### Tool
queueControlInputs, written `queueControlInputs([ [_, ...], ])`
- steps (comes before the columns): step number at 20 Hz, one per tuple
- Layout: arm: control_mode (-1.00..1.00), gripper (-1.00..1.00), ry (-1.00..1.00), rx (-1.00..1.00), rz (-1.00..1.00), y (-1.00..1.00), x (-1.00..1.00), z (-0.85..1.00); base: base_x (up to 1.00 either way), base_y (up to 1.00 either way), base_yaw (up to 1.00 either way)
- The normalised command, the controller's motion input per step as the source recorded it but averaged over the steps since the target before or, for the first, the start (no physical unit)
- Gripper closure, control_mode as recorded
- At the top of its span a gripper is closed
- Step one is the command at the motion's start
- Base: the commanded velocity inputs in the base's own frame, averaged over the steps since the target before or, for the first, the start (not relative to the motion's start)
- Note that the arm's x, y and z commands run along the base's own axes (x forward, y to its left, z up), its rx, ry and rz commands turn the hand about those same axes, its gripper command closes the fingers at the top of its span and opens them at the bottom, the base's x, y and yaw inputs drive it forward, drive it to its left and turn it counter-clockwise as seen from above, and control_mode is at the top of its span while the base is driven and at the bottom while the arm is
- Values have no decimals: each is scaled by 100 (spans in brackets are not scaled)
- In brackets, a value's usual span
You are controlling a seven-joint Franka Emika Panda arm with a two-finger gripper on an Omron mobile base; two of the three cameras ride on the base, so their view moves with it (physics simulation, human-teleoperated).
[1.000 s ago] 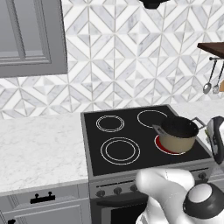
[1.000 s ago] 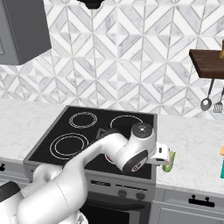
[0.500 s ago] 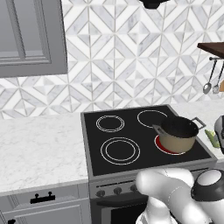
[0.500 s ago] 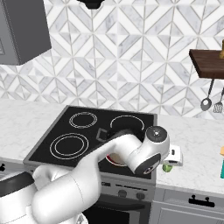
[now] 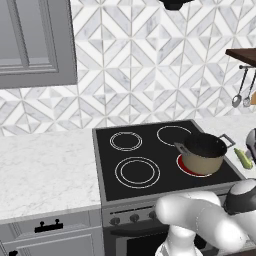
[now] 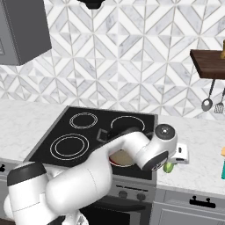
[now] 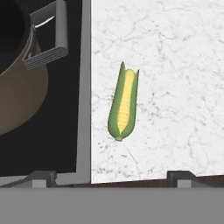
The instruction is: Put the corn and sweet potato in the pot. Retrieve the spatula and lightly stir the vegetables in the pot.
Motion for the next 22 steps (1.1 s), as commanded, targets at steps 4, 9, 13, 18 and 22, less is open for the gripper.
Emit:
queueControlInputs([
  [4, -100, -100, -7, 0, 4, 0, 0, -13, 0, 0, 0],
  [9, -100, -100, -9, 0, 4, 0, 3, -23, 0, 0, 0],
  [13, -100, -100, 0, 0, 1, 0, 20, -15, 0, 0, 0],
  [18, -100, -100, 3, 2, 5, -6, 16, -22, 0, 0, 0],
  [22, -100, -100, 6, 6, 7, -16, 18, -21, 0, 0, 0],
])
